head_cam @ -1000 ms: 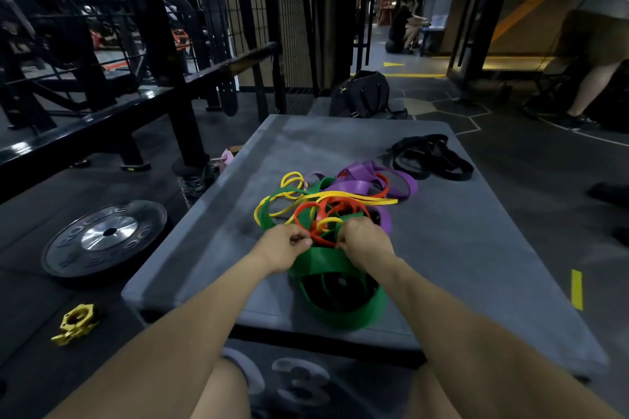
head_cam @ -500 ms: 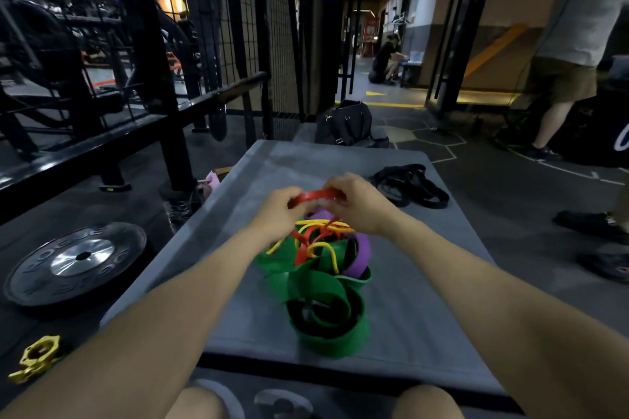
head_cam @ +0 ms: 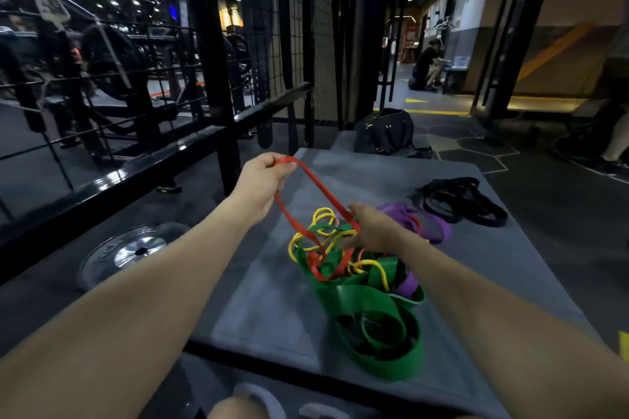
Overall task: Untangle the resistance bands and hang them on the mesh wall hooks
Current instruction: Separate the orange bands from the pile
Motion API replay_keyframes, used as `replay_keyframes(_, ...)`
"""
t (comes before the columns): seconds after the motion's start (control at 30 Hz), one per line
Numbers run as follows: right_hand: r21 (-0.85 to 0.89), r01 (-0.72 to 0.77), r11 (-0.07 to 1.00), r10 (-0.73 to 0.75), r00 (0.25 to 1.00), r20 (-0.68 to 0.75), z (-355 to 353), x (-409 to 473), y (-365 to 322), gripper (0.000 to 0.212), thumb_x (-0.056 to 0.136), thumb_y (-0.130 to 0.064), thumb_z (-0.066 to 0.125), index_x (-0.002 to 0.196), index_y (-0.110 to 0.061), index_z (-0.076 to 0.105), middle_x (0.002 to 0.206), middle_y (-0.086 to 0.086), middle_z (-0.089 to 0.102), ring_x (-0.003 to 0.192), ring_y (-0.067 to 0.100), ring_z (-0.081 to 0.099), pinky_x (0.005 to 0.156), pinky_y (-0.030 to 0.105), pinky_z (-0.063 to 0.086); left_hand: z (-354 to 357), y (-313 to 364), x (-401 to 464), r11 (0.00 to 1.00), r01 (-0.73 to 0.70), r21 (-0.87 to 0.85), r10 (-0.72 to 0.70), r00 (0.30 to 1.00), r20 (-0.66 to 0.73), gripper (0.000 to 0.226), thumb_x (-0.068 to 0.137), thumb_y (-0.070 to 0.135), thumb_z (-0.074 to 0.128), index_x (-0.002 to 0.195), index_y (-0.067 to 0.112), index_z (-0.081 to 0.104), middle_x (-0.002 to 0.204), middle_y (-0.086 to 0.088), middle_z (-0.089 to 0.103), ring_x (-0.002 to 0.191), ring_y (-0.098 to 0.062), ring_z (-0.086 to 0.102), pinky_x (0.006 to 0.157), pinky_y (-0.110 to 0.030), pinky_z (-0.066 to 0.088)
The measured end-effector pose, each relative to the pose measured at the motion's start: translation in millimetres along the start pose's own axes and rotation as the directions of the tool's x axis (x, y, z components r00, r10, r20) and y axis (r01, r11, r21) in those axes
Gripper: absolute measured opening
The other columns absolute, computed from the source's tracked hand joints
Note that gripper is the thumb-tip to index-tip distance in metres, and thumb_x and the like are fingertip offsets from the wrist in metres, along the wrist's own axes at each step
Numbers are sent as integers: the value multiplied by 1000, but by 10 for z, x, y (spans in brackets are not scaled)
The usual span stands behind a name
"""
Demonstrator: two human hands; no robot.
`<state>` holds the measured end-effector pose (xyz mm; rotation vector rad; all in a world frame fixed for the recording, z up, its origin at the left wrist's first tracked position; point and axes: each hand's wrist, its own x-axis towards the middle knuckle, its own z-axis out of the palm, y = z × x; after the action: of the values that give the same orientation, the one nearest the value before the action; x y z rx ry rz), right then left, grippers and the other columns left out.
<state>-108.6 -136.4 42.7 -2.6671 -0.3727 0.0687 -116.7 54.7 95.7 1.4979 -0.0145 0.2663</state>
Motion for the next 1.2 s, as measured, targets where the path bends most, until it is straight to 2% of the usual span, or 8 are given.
replay_keyframes(0.1,59,17,998,-16,1000,-17,249,102,-47,92,58,-30,87,135,-11,40,132,9,50,126,27,46,106,32,37,-3,80,1,993,14,-118,-13,1000,10,26,86,-9,49,67,9,51,35,12,41,33,0,32,42,-15,24)
replay_keyframes(0.23,-122,46,991,-48,999,-19,488,90,46,95,63,-28,83,141,-13,30,136,8,46,125,29,42,105,31,30,-79,117,40,972,22,-236,-33,999,-43,28,84,-11,46,64,8,48,35,9,45,34,-1,33,43,-16,24)
replay_keyframes(0.37,-161,-85,983,70,993,-99,465,134,320,51,79,-16,65,128,-13,52,124,12,55,117,32,52,97,36,42,-171,-86,142,971,67,-229,-95,989,-113,25,81,-10,46,63,8,48,37,6,45,35,-4,32,51,-23,21)
replay_keyframes(0.53,-132,-83,988,64,988,-143,260,263,555,23,82,-20,60,101,-8,67,108,19,65,104,34,60,84,35,47,-66,-428,320,931,231,283,-207,972,-112,10,78,13,58,68,13,59,67,-3,49,53,-17,42,46,-24,33)
replay_keyframes(0.63,-124,-113,986,89,980,-180,147,323,686,32,84,-7,53,113,-6,65,118,17,64,111,33,59,90,36,48,-9,-633,429,718,289,633,-258,955,-144,33,63,38,61,87,15,66,101,-11,68,93,-31,63,84,-38,53)
replay_keyframes(0.73,-142,-100,985,80,987,-136,103,401,832,36,84,-7,54,119,-10,63,123,13,64,114,30,58,92,33,46,115,-747,479,487,190,852,-145,980,-136,36,68,36,64,102,23,65,128,-8,55,116,-32,53,100,-41,45)
replay_keyframes(0.87,-238,-45,970,50,999,16,56,470,969,42,86,-21,59,127,-10,56,130,11,58,117,28,55,93,31,42,496,-910,486,560,-93,823,-66,985,157,33,72,23,67,100,6,66,111,-14,63,108,-30,59,93,-36,47)
replay_keyframes(1.2,-115,69,991,-49,985,168,40,372,1211,23,83,-21,65,103,-13,70,105,9,69,96,25,62,84,32,48,1157,-1408,418,324,-442,836,-263,807,528,39,82,15,61,120,18,59,119,-4,64,110,-24,58,90,-29,44)
